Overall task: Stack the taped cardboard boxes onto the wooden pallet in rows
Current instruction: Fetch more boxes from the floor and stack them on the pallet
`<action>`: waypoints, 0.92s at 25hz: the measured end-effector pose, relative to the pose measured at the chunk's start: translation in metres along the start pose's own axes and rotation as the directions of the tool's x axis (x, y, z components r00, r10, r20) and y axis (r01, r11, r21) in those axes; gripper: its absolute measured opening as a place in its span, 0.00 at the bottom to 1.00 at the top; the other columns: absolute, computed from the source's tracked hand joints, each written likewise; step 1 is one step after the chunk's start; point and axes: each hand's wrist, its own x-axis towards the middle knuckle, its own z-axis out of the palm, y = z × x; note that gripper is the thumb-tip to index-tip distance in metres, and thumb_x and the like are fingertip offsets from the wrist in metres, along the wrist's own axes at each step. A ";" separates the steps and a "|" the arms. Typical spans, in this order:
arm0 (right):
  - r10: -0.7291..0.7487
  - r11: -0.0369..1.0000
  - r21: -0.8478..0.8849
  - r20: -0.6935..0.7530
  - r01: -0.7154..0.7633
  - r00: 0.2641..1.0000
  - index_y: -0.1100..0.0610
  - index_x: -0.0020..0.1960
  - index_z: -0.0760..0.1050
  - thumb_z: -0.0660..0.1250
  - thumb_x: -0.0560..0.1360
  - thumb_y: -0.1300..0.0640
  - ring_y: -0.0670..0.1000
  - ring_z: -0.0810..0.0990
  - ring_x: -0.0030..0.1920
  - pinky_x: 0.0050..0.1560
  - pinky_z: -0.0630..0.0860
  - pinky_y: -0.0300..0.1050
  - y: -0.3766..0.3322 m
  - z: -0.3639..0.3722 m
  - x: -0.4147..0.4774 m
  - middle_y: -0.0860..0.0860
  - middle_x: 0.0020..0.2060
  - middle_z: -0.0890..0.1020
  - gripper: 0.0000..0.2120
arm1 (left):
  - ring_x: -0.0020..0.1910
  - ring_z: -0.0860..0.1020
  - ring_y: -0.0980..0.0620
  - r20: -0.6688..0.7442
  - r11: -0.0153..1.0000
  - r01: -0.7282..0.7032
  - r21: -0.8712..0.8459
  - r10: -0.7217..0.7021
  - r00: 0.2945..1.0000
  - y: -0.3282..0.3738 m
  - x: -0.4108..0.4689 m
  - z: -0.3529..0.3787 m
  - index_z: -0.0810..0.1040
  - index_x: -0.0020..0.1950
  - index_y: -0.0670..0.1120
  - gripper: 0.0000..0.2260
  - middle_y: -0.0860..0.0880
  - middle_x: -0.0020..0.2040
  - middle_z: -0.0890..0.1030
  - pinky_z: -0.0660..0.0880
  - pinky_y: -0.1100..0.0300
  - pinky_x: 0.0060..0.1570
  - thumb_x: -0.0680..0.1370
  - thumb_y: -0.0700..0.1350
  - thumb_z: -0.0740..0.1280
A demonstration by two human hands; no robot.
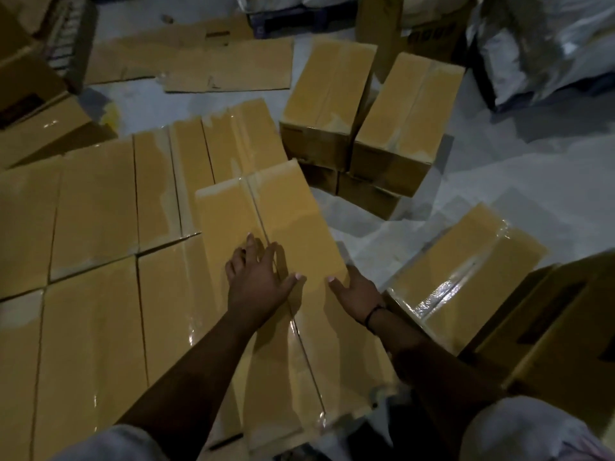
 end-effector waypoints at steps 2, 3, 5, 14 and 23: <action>-0.028 0.999 0.033 0.001 0.028 1.000 0.56 0.73 0.67 0.61 0.83 0.45 0.60 0.75 0.66 0.61 0.72 0.49 -0.011 0.000 0.028 0.56 0.68 0.77 0.23 | 0.81 0.50 0.36 0.001 1.000 -0.013 0.012 0.013 1.000 0.006 0.029 -0.003 0.60 0.81 0.57 0.37 0.44 0.84 0.47 0.50 0.36 0.77 0.76 0.72 0.63; -0.052 0.997 0.048 0.002 0.052 0.999 0.55 0.73 0.67 0.61 0.83 0.45 0.59 0.76 0.66 0.62 0.72 0.49 -0.016 0.000 0.044 0.56 0.67 0.77 0.23 | 0.81 0.50 0.36 0.000 1.000 -0.017 0.015 0.017 1.000 0.009 0.043 -0.005 0.60 0.81 0.56 0.37 0.44 0.84 0.47 0.49 0.37 0.77 0.76 0.71 0.63; -0.111 0.993 0.043 0.027 0.109 0.993 0.54 0.77 0.62 0.61 0.82 0.44 0.60 0.74 0.68 0.66 0.74 0.54 -0.030 0.001 0.078 0.56 0.69 0.75 0.27 | 0.81 0.51 0.37 -0.021 1.000 -0.007 0.016 0.008 1.000 0.012 0.075 -0.011 0.60 0.81 0.56 0.36 0.44 0.84 0.48 0.50 0.37 0.77 0.78 0.70 0.62; -0.186 0.980 -0.034 0.199 0.197 0.962 0.50 0.82 0.48 0.62 0.81 0.41 0.58 0.66 0.76 0.72 0.68 0.56 -0.091 -0.019 0.202 0.53 0.79 0.63 0.38 | 0.81 0.53 0.36 0.000 0.996 0.057 0.069 -0.057 0.998 0.022 0.198 -0.027 0.57 0.82 0.55 0.32 0.44 0.84 0.53 0.56 0.37 0.78 0.81 0.64 0.61; 0.123 0.716 0.601 0.392 -0.355 0.912 0.43 0.75 0.70 0.56 0.71 0.21 0.50 0.72 0.70 0.72 0.64 0.52 -0.068 -0.018 0.266 0.42 0.68 0.75 0.40 | 0.78 0.60 0.41 -0.066 0.996 0.092 0.010 -0.091 0.994 0.033 0.248 -0.007 0.61 0.81 0.54 0.31 0.46 0.77 0.68 0.53 0.35 0.77 0.81 0.68 0.55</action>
